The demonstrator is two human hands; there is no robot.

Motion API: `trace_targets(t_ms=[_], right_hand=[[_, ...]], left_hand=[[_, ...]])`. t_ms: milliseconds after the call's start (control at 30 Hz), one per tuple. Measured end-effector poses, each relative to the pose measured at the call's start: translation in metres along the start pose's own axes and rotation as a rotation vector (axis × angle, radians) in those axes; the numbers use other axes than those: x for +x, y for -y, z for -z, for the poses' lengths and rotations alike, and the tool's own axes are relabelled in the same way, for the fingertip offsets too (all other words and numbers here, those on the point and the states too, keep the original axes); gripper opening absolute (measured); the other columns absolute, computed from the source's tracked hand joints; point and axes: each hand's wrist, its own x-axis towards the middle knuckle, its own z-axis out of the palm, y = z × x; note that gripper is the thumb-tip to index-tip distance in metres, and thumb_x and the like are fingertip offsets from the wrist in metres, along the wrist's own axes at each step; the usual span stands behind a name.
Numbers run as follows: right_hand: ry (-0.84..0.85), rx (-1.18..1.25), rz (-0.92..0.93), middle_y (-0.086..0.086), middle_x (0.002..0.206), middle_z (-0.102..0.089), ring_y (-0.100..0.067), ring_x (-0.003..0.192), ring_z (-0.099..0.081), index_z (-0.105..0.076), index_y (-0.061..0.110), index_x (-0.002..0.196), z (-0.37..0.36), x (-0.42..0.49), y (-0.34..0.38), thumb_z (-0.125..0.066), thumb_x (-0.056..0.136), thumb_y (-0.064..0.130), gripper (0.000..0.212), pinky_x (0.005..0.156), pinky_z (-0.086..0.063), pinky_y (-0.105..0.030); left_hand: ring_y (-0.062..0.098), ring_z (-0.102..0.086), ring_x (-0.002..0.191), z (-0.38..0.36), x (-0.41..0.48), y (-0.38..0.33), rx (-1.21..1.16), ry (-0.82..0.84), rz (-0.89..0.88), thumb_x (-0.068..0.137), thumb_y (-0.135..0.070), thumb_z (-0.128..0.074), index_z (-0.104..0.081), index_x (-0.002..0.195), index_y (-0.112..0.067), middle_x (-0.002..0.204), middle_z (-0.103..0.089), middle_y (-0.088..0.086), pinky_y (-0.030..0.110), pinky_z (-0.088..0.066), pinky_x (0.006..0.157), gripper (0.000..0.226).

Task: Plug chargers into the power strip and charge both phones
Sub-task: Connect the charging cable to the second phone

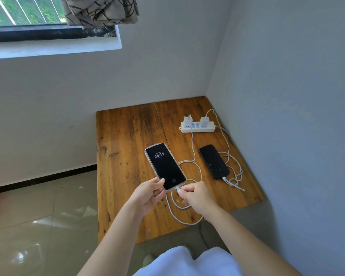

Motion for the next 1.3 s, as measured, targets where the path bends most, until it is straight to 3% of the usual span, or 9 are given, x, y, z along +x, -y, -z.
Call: trace_targets(t_ms=[133,367,600,900,1033,1300], right_hand=[[0.0,0.004,-0.005,0.005,0.072,-0.07,-0.011,0.07,-0.067,-0.074,0.021,0.081,0.0006,-0.0012,-0.001,-0.064,0.09,0.022,0.014,0.056,-0.051,-0.015],[-0.007,0.004,-0.006,0.007,0.07,-0.07,-0.011,0.069,-0.067,-0.072,0.028,0.073,0.0005,-0.0029,-0.0007,-0.064,0.09,0.022,0.018,0.058,-0.05,-0.015],[-0.01,0.01,-0.009,-0.001,0.073,-0.072,-0.012,0.069,-0.067,-0.074,0.022,0.076,0.0015,-0.0019,-0.0041,-0.064,0.089,0.021,0.016,0.061,-0.052,-0.018],[-0.028,0.009,-0.003,-0.002,0.071,-0.072,-0.01,0.063,-0.066,-0.07,0.03,0.064,-0.0006,-0.0004,-0.0071,-0.065,0.089,0.023,0.027,0.055,-0.05,-0.015],[-0.027,0.017,-0.005,0.003,0.064,-0.069,-0.007,0.06,-0.064,-0.073,0.026,0.068,-0.0013,0.0001,-0.0066,-0.065,0.089,0.023,0.023,0.052,-0.047,-0.014],[-0.024,0.026,-0.014,0.005,0.069,-0.072,-0.011,0.066,-0.066,-0.072,0.03,0.067,-0.0014,0.0011,-0.006,-0.065,0.089,0.023,0.024,0.055,-0.049,-0.016]], left_hand=[[0.025,-0.064,0.109,-0.0022,-0.0005,-0.0002,0.005,-0.006,-0.005,0.089,-0.004,-0.061,-0.049,0.136,-0.005,0.125,-0.063,0.017,0.024,-0.056,0.064,0.049],[0.024,-0.062,0.103,-0.0023,-0.0015,0.0003,0.017,0.001,-0.004,0.089,-0.003,-0.06,-0.049,0.136,-0.004,0.123,-0.064,0.016,0.025,-0.055,0.068,0.048],[0.026,-0.065,0.109,-0.0042,-0.0027,-0.0006,0.017,0.001,-0.004,0.088,-0.003,-0.061,-0.051,0.134,-0.003,0.122,-0.065,0.017,0.027,-0.055,0.074,0.046],[0.022,-0.07,0.094,-0.0047,-0.0031,-0.002,0.011,0.017,0.006,0.088,-0.003,-0.061,-0.053,0.131,-0.003,0.113,-0.07,0.018,0.023,-0.057,0.06,0.044],[0.019,-0.07,0.09,-0.0036,-0.0029,-0.003,0.006,0.039,0.019,0.088,-0.003,-0.061,-0.055,0.129,-0.004,0.111,-0.071,0.016,0.022,-0.057,0.058,0.041],[0.019,-0.072,0.083,-0.004,-0.0016,-0.0051,-0.002,0.043,0.042,0.089,-0.001,-0.059,-0.055,0.129,-0.003,0.109,-0.072,0.018,0.022,-0.058,0.057,0.04]])
